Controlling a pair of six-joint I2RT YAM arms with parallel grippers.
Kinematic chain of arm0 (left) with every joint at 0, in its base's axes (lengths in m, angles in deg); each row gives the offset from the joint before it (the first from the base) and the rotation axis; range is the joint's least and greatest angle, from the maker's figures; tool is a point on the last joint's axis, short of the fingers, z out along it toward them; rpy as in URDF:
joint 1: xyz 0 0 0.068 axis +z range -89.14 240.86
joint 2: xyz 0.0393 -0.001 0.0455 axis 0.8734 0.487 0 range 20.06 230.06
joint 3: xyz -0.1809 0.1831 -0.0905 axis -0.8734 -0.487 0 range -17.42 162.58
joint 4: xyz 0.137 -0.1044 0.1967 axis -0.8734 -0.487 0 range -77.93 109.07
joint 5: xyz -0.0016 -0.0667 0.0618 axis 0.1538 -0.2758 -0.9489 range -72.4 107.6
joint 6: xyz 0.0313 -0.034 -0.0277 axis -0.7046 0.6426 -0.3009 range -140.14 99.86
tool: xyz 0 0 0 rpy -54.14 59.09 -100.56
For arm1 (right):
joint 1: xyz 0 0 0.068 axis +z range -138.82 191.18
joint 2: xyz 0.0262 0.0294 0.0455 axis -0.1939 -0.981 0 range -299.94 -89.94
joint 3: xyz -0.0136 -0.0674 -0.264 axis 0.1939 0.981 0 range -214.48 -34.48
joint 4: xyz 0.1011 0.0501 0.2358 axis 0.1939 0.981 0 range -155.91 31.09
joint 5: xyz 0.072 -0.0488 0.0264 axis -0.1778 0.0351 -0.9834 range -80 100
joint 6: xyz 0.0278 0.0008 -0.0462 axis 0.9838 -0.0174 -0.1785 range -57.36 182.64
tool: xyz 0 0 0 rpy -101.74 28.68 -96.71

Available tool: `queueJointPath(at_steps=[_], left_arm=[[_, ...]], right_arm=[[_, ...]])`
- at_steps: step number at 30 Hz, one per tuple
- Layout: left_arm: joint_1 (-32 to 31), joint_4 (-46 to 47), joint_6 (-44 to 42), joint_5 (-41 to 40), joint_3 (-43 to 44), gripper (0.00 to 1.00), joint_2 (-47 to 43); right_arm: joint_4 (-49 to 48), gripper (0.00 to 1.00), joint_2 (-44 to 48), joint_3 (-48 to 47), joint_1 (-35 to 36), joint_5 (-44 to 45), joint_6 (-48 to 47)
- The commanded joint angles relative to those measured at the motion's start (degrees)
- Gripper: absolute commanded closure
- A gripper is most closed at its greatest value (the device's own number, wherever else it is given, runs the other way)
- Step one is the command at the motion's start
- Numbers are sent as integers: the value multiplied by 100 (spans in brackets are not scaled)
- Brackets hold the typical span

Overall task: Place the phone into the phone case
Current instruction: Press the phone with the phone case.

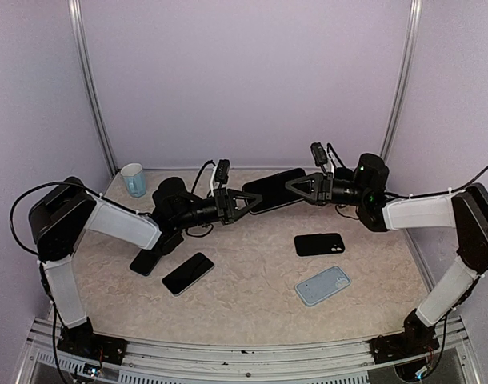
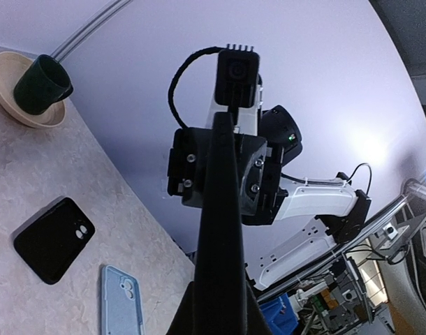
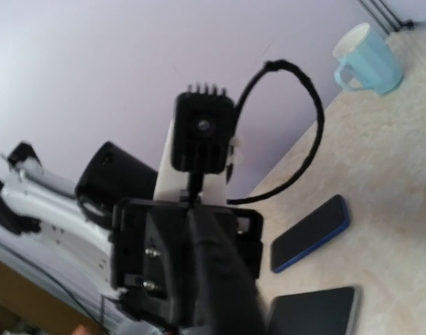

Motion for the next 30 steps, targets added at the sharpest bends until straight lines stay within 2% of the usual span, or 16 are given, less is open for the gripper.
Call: queueJointPath(at_steps=[1, 5, 9, 11, 13, 23, 26, 28, 30], left_arm=[[-33, 352, -8, -72, 11, 100, 14], [-17, 147, 17, -44, 46, 99, 14], [-13, -153, -83, -48, -51, 62, -60], [-20, -165, -64, 8, -114, 52, -70], [-24, -195, -39, 73, -156, 47, -58], [-16, -506, -169, 289, -243, 44, -107], [-8, -537, -220, 296, -247, 50, -126], [6, -566, -247, 274, -223, 59, -134], [32, -598, -290, 250, -197, 61, -127]], right_arm=[[-233, 100, 22, -176, 87, -230, -75], [13, 100, 74, -207, 87, -234, -245], [187, 100, 241, -175, 87, -104, -461], [447, 100, 321, -210, 78, 42, -660], [638, 100, 368, -272, 78, 123, -791], [1456, 100, 671, -448, -43, 694, -1334], [1705, 100, 678, -528, -62, 727, -1487], [1835, 100, 652, -573, -62, 673, -1561], [1891, 100, 625, -576, -62, 601, -1578]])
